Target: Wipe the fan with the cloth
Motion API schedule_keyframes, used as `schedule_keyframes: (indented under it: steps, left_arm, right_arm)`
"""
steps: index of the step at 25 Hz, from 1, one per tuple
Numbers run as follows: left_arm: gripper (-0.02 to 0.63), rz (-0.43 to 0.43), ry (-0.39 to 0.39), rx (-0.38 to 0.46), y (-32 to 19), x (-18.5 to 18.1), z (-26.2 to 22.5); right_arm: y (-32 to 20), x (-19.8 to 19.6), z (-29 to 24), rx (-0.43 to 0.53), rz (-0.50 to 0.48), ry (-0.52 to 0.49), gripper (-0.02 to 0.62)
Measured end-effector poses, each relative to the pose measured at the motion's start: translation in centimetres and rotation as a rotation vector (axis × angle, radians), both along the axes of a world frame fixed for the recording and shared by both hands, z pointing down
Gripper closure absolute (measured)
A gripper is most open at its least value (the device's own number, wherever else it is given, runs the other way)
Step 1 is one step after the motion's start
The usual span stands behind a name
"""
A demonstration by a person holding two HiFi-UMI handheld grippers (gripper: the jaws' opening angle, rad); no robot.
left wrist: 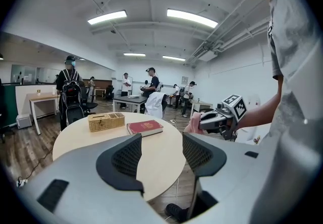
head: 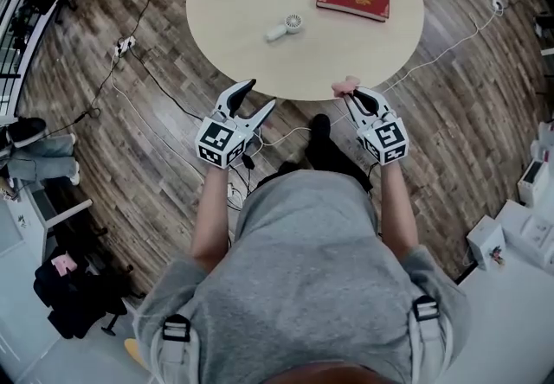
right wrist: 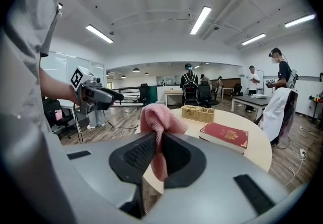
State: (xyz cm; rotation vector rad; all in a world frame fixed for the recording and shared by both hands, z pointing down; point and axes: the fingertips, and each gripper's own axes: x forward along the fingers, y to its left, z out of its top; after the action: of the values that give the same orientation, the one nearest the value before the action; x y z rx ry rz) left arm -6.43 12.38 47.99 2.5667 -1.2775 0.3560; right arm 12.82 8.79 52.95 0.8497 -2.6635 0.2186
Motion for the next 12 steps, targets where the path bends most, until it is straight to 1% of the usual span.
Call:
schedule_keyframes:
  steps: [5, 12]
  left_arm:
    - [0.339, -0.037, -0.004, 0.001, -3.2, 0.8, -0.1]
    - [0.339, -0.103, -0.017, -0.01, -8.0, 0.8, 0.4]
  right_arm:
    - [-3.5, 0.3, 0.4, -0.011, -0.052, 0.01, 0.555]
    - [-9.1, -0.5, 0.2, 0.0, -0.138, 0.018, 0.555]
